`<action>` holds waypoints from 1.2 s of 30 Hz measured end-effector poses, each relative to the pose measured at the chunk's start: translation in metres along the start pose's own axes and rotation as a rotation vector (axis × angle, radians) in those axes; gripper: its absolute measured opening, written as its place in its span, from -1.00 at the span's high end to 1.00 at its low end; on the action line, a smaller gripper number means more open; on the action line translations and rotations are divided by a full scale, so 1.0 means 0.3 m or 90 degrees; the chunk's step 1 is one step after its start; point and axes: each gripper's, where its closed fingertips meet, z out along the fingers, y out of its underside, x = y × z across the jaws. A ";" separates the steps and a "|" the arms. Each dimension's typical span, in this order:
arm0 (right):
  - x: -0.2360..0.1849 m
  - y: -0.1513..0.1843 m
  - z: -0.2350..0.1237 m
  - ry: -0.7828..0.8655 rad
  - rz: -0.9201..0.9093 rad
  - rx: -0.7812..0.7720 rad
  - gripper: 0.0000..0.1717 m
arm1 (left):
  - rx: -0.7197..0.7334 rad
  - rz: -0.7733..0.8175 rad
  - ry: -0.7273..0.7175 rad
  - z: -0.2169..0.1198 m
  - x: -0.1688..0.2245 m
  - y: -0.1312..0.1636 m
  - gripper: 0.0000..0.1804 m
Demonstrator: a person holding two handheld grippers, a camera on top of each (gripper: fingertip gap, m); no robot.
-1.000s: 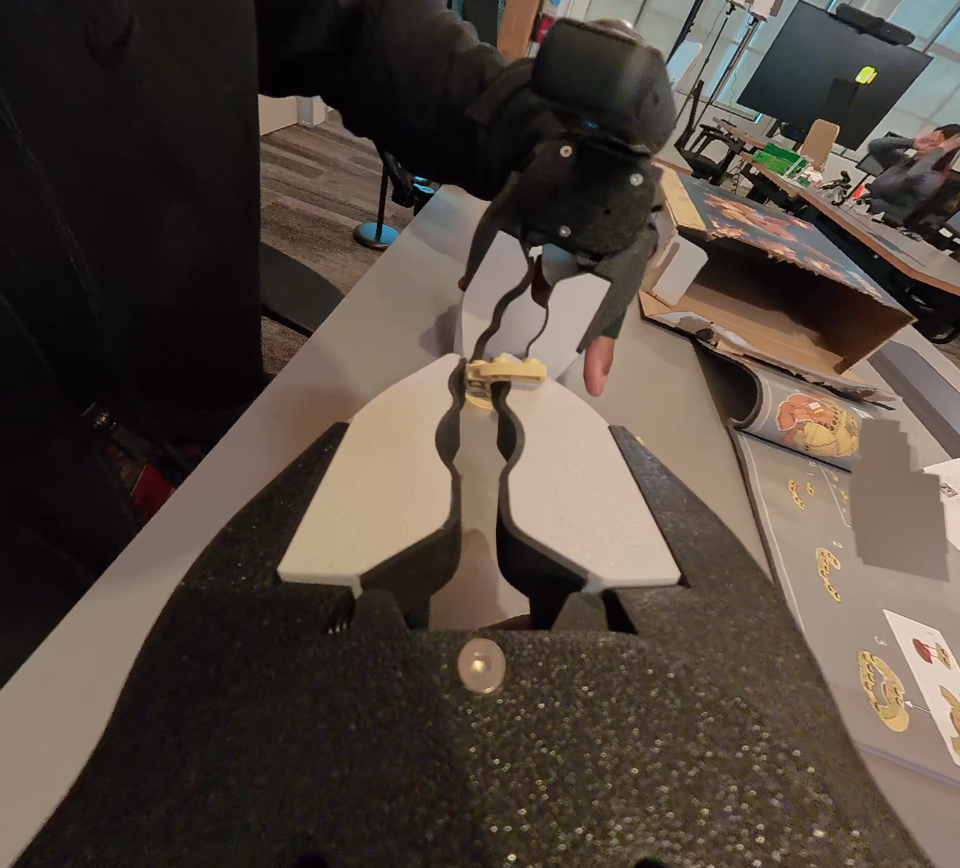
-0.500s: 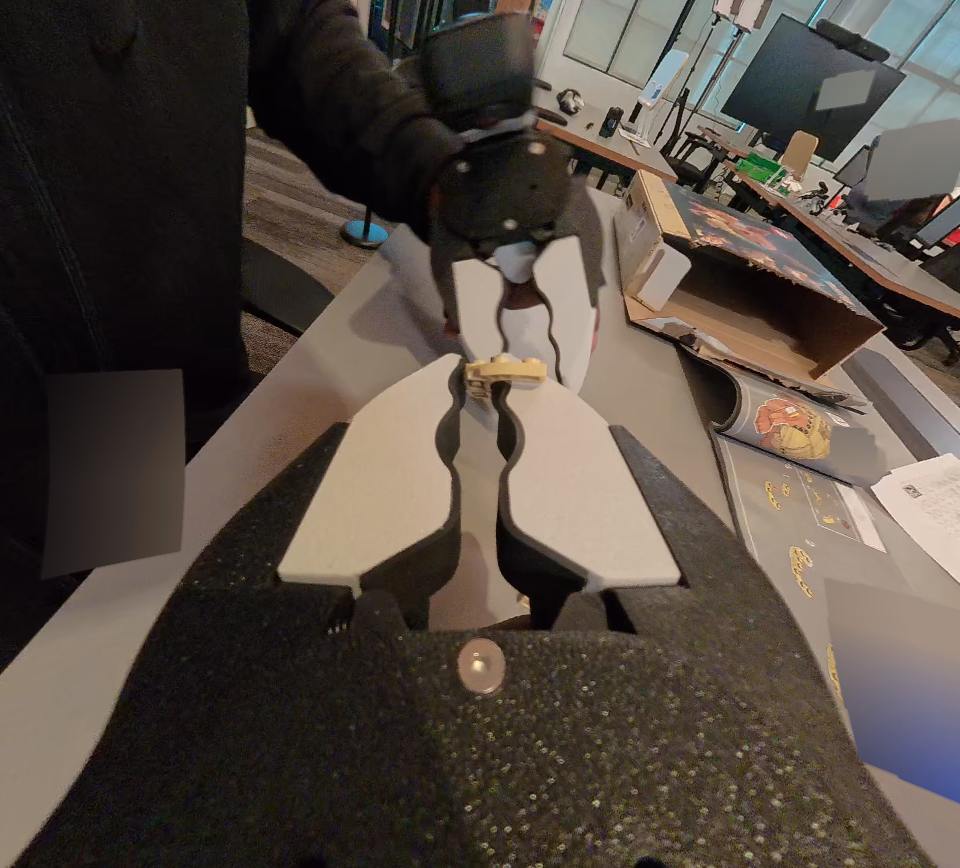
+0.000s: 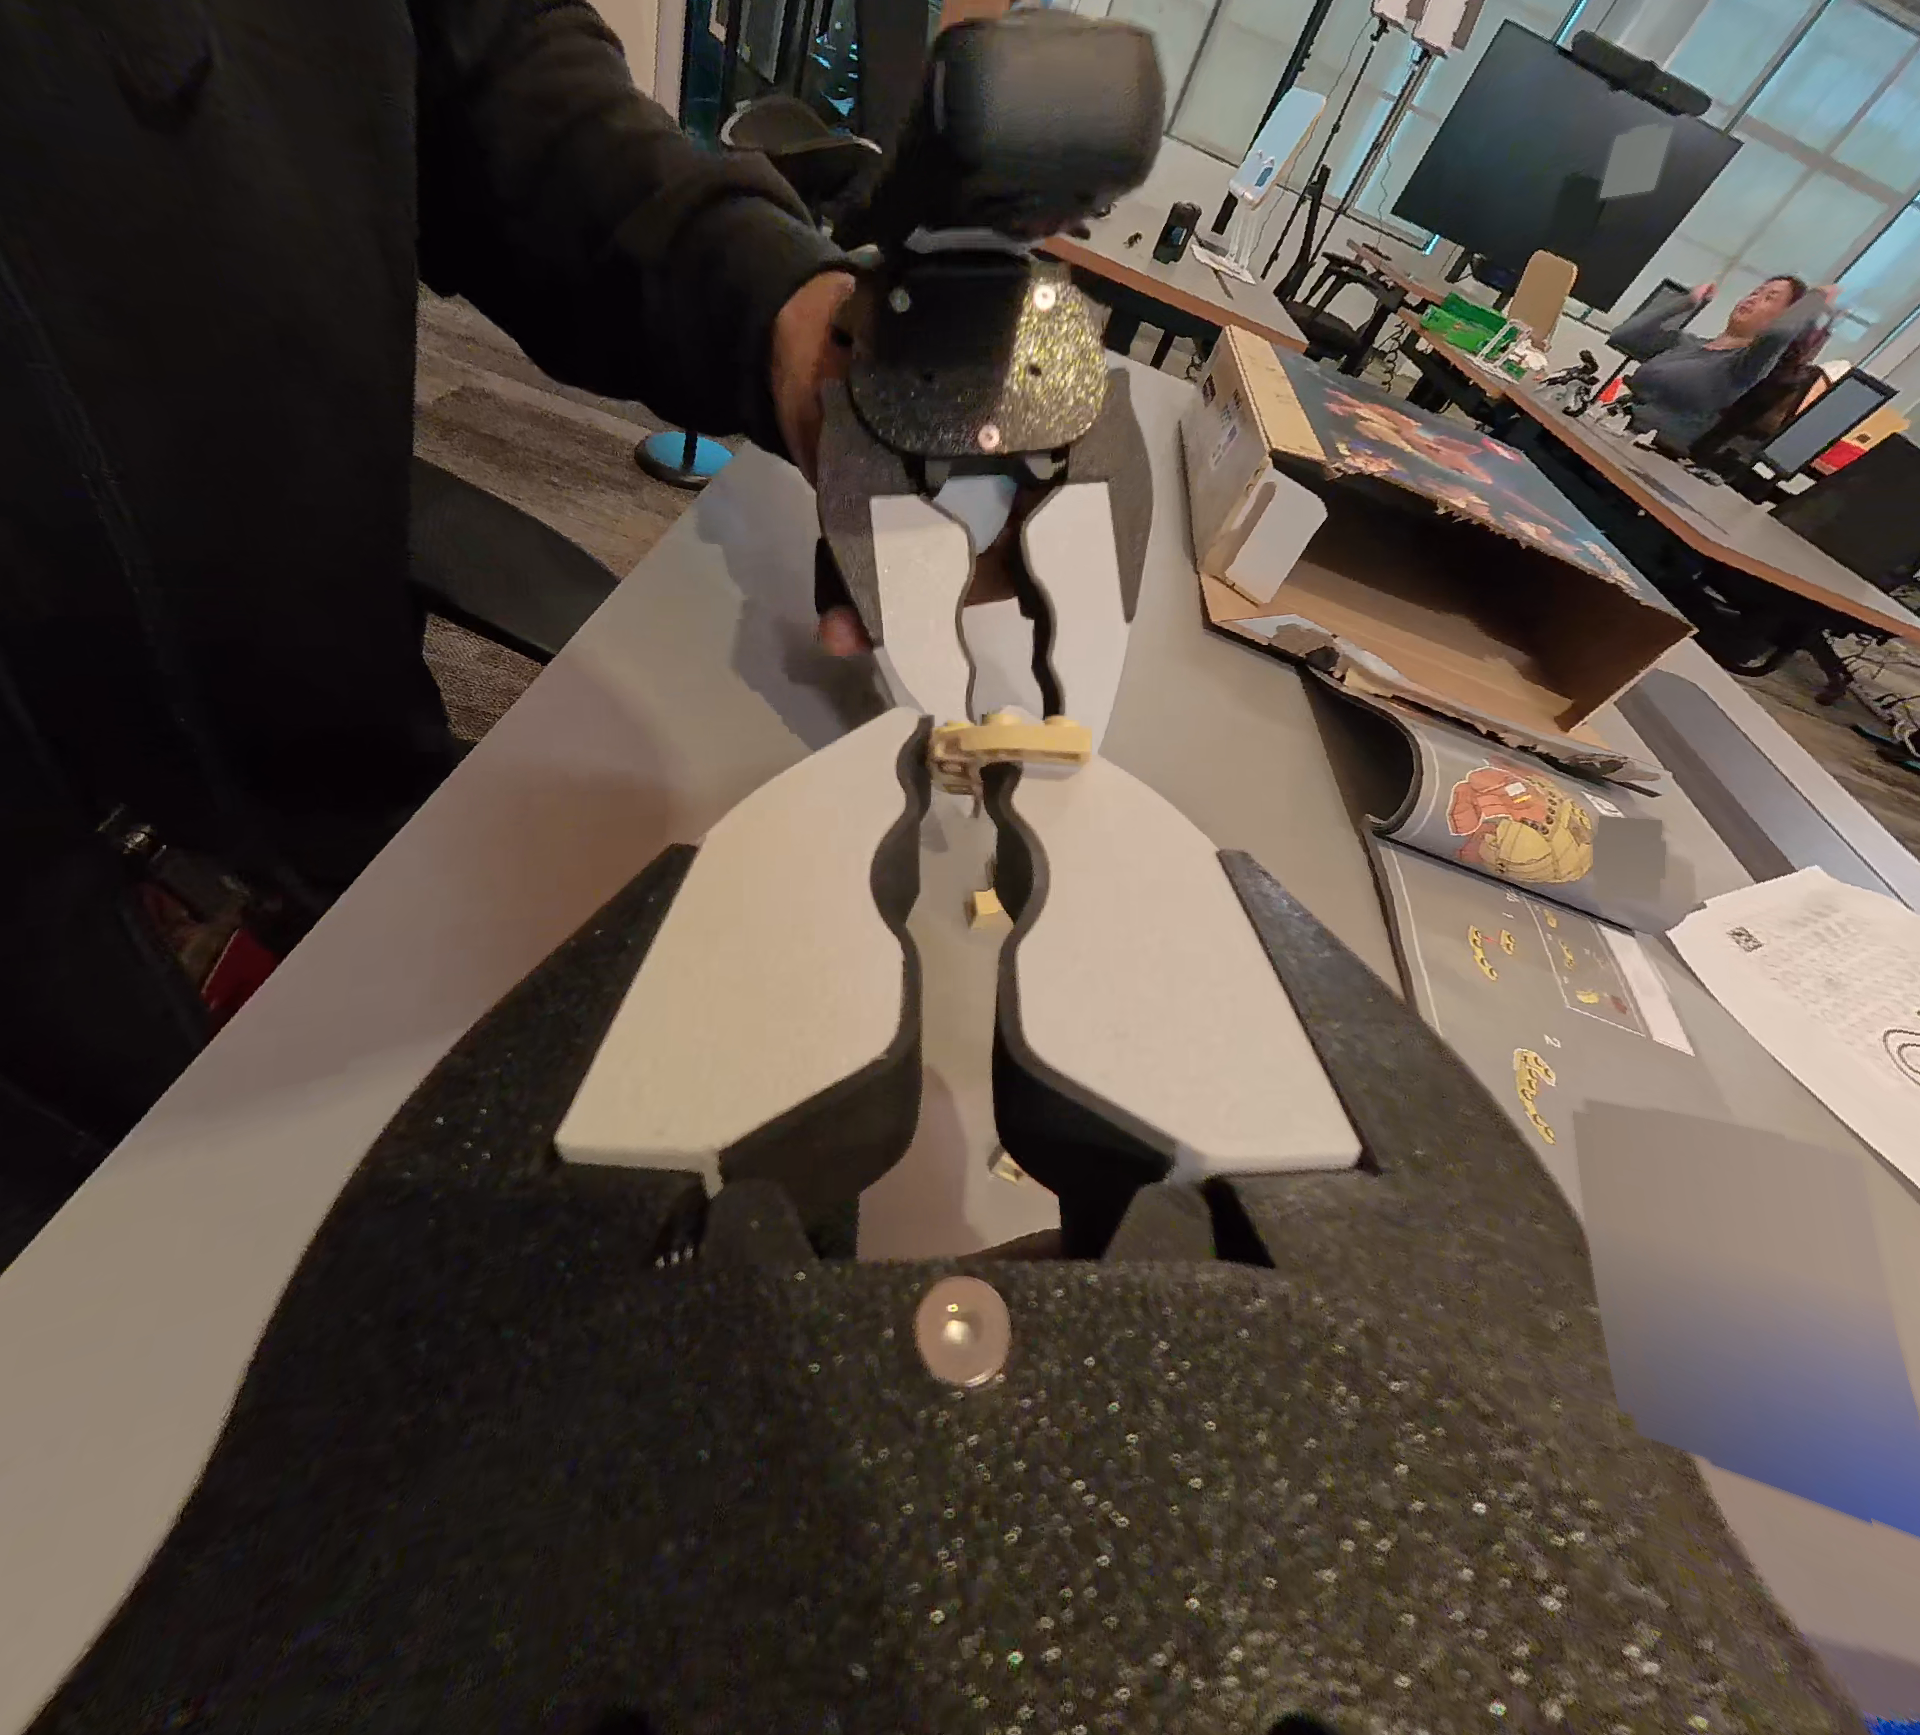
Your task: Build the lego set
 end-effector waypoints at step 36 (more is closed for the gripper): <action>0.006 0.004 -0.033 0.008 -0.009 -0.007 0.91 | -0.034 0.384 0.131 0.066 -0.021 0.008 0.68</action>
